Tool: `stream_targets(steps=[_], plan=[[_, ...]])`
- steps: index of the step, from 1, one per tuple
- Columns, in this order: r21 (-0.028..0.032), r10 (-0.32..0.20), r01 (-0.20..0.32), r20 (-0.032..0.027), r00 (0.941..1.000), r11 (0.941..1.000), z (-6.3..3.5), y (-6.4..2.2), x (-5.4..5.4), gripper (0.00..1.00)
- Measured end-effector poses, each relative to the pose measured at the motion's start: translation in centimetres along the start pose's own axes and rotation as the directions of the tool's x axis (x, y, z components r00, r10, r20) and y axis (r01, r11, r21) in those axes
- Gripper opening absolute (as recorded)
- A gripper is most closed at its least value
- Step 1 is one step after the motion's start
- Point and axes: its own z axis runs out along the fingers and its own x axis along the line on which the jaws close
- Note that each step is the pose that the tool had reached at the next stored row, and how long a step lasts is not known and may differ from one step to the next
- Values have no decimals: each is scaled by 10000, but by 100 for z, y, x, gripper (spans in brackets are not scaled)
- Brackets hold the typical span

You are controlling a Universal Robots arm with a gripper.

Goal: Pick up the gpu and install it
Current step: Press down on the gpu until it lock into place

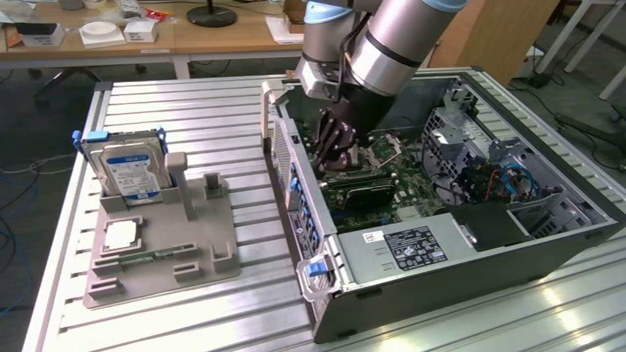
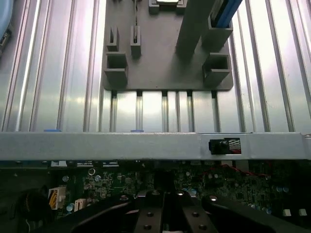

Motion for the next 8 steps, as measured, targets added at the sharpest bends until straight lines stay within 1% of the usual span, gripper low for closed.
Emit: stream_targets(steps=[1,4,5,6,8], plan=[[-33,1,-1,1,10000,10000,1,0,3,10],[-216,4,-4,-1,10000,9998,5,-4,27,10],[-263,5,-5,-2,10000,9997,6,-4,35,10],[-301,7,-7,-2,10000,9995,7,-4,45,10],[-335,10,-10,-2,10000,9994,7,-4,60,10]])
